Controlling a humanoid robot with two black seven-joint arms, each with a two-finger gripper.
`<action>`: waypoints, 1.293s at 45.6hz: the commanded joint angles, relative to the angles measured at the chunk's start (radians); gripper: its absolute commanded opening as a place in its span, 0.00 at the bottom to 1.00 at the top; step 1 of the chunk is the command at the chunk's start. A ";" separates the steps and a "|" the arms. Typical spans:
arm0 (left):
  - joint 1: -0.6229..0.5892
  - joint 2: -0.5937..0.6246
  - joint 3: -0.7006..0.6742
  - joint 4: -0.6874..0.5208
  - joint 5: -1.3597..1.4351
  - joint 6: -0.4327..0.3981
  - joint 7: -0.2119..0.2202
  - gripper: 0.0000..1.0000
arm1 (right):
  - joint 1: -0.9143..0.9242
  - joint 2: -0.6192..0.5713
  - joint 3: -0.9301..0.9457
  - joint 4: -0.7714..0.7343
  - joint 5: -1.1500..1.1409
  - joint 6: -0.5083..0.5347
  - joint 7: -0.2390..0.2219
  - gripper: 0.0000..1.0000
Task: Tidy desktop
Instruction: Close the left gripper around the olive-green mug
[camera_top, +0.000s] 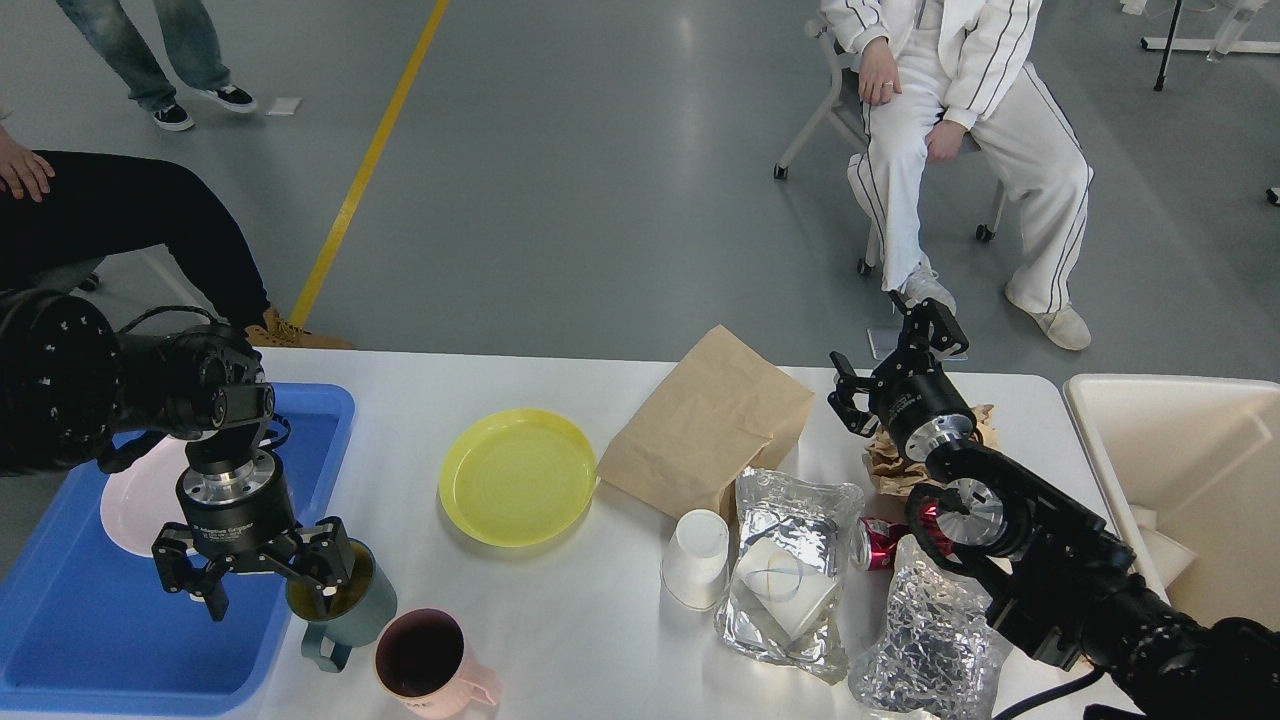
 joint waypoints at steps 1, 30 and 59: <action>0.000 0.000 -0.001 0.000 0.000 0.051 0.000 0.96 | 0.000 0.000 0.000 0.000 0.000 0.000 0.000 1.00; 0.060 0.002 -0.070 0.034 -0.006 0.140 0.000 0.86 | 0.000 0.000 0.000 0.000 0.000 0.000 0.000 1.00; 0.060 0.018 -0.131 0.031 -0.017 0.086 0.163 0.19 | 0.000 0.000 0.000 0.000 0.000 0.000 0.000 1.00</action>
